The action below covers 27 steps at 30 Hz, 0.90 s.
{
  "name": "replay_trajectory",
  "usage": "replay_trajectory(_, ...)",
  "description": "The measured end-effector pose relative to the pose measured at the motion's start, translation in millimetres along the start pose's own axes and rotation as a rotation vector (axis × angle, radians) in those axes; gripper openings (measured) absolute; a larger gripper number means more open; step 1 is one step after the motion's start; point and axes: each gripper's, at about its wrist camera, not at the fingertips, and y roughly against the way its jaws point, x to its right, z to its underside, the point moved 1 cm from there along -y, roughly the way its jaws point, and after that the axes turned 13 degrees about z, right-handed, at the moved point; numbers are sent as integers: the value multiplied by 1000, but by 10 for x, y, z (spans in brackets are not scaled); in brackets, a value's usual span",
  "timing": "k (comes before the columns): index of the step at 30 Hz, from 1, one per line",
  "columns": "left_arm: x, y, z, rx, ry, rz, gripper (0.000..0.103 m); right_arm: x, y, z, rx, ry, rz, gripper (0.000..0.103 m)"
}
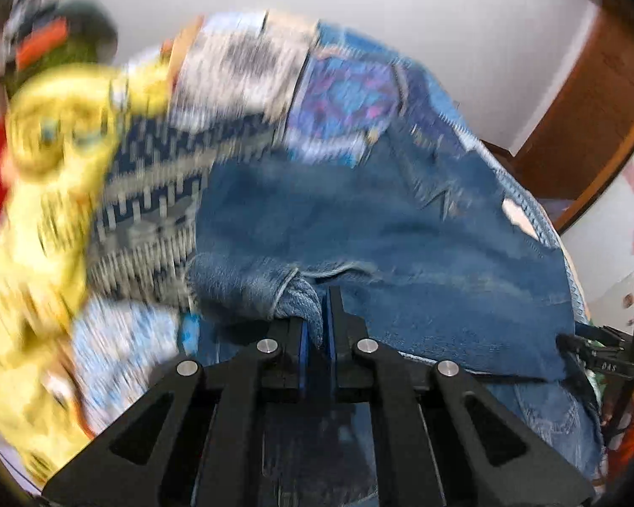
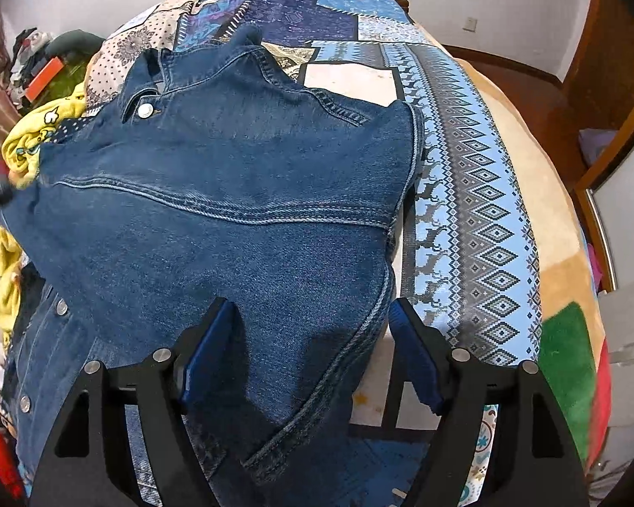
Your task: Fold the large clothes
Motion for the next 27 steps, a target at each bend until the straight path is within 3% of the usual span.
replay_trajectory(3, -146, -82, 262, -33, 29, -4, 7, -14, -1, 9, -8, 8, 12, 73)
replay_trajectory(6, -217, -150, 454, -75, 41, -20, 18, -37, -4, 14, -14, 10, 22, 73)
replay_trajectory(8, -261, -155, 531, -93, 38, -69, 43, -49, 3, 16, -17, 9, 25, 73)
replay_trajectory(10, -310, -118, 565, -108, 20, -124, 61, -46, 6, 11, -22, 7, 26, 73)
replay_trajectory(11, -322, -84, 565, -112, 9, -144, 64, -46, 12, 7, -24, 9, 25, 73)
replay_trajectory(15, -366, 93, 478, -109, -21, -161, 65, -49, 63, -40, -14, 28, 26, 73)
replay_trajectory(21, -484, 354, 60, -22, -35, -182, 73, 63, 231, -205, 48, -5, -1, 73)
replay_trajectory(27, -580, 128, -439, -21, -41, -172, 74, 226, 284, -444, 90, -85, -26, 74)
